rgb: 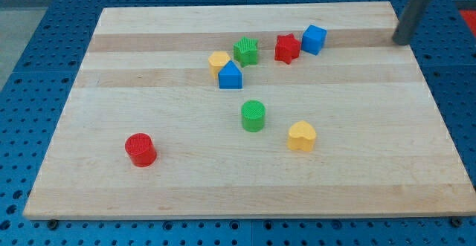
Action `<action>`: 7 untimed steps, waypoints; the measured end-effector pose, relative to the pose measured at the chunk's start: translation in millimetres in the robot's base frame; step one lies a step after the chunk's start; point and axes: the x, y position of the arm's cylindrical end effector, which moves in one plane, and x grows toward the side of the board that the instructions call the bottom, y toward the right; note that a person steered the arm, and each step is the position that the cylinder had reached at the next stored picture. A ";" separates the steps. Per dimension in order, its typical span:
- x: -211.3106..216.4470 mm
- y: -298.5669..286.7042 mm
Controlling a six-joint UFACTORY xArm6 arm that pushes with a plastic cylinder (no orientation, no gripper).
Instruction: Move your hand close to the blue cube
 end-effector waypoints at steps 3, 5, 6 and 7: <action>34.3 -98.5; 34.3 -100.3; 34.3 -100.3; 34.3 -102.5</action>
